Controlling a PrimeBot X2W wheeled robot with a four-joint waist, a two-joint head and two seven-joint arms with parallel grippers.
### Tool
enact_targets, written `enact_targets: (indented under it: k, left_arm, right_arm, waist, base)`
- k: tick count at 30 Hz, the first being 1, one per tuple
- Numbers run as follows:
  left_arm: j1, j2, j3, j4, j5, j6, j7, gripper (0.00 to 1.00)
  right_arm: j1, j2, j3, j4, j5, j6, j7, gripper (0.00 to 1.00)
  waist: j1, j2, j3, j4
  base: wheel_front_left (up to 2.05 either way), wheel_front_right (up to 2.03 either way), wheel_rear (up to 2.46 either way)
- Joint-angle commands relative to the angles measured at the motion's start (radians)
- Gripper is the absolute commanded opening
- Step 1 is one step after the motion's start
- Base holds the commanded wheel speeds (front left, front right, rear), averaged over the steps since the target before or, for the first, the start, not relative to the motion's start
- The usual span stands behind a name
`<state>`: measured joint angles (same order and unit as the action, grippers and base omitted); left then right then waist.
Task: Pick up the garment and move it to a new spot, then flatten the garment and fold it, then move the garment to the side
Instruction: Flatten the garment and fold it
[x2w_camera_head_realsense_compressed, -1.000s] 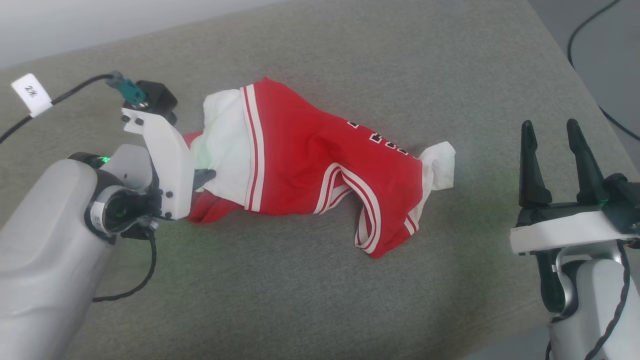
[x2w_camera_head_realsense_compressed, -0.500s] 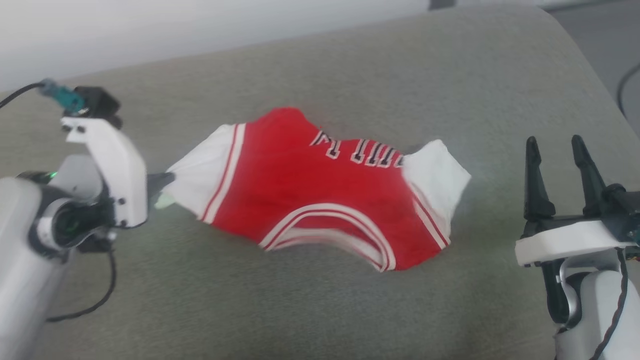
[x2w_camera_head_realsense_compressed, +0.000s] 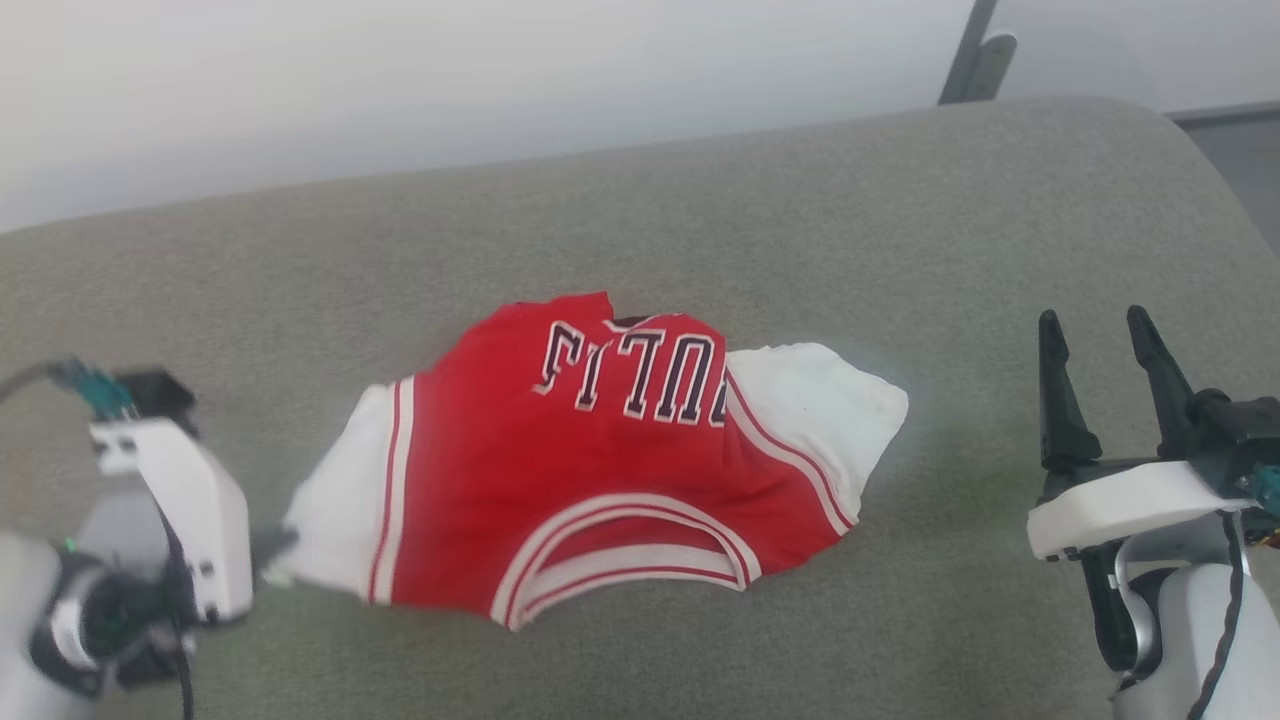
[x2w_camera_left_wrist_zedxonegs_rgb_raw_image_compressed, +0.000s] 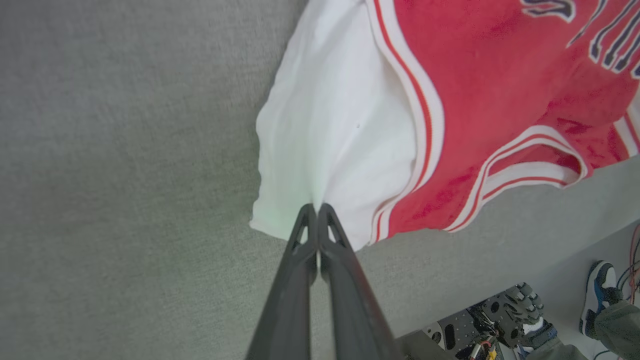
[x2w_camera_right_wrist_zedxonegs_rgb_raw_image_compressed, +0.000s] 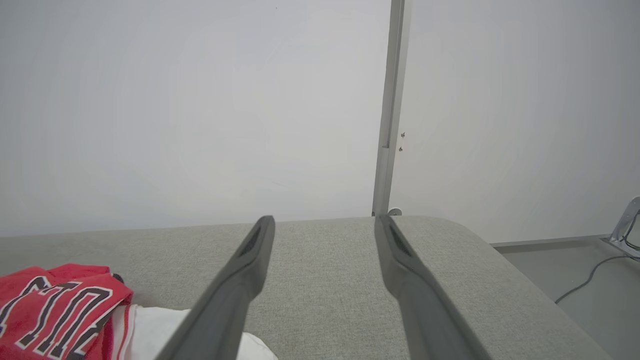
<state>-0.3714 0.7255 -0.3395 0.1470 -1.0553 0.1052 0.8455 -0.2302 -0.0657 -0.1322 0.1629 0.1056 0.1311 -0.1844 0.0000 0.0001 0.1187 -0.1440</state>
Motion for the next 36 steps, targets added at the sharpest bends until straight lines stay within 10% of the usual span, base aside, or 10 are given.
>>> enact_targets:
  k: [1, 8, 9, 10, 27, 36]
  left_arm:
    - [0.031, -0.001, -0.006, 0.002, -0.003, -0.002, -0.007, 0.0]
    - [0.104, -0.054, -0.045, 0.062, -0.012, -0.023, -0.032, 0.0]
    - [0.101, -0.064, -0.055, 0.086, -0.002, -0.036, -0.045, 0.85]
    - [0.095, -0.07, -0.057, 0.101, -0.003, -0.04, -0.048, 1.0]
    - [-0.054, 0.013, -0.044, 0.107, 0.059, -0.052, -0.028, 1.0]
    - [-0.065, -0.034, -0.097, 0.213, 0.074, -0.104, -0.037, 1.0]
  right_arm:
    - [0.005, -0.003, 0.0, -0.005, 0.006, -0.001, 0.003, 1.0]
    - [0.004, -0.002, 0.01, -0.007, 0.015, -0.001, 0.015, 1.0]
    - [0.0, -0.002, 0.012, -0.008, 0.02, -0.001, 0.016, 1.0]
    - [-0.002, -0.004, 0.012, -0.009, 0.023, -0.001, 0.014, 1.0]
    - [0.021, -0.013, 0.018, -0.045, 0.047, -0.001, 0.002, 1.0]
    - [0.026, -0.01, 0.022, -0.056, 0.046, -0.001, 0.015, 1.0]
  waist:
    - [0.0, -0.0001, -0.009, 0.009]
    - [0.0, -0.0001, -0.012, 0.016]
    - [0.0, -0.0001, -0.011, 0.016]
    - [0.0, -0.0001, -0.011, 0.017]
    - [0.0, -0.0001, -0.048, 0.014]
    - [0.0, -0.0001, -0.031, -0.009]
  base:
    - [0.0, 0.0, 0.0]
    - [0.0, 0.0, 0.0]
    - [0.0, 0.0, 0.0]
    - [0.0, 0.0, 0.0]
    - [0.0, 0.0, 0.0]
    - [0.0, 0.0, 0.0]
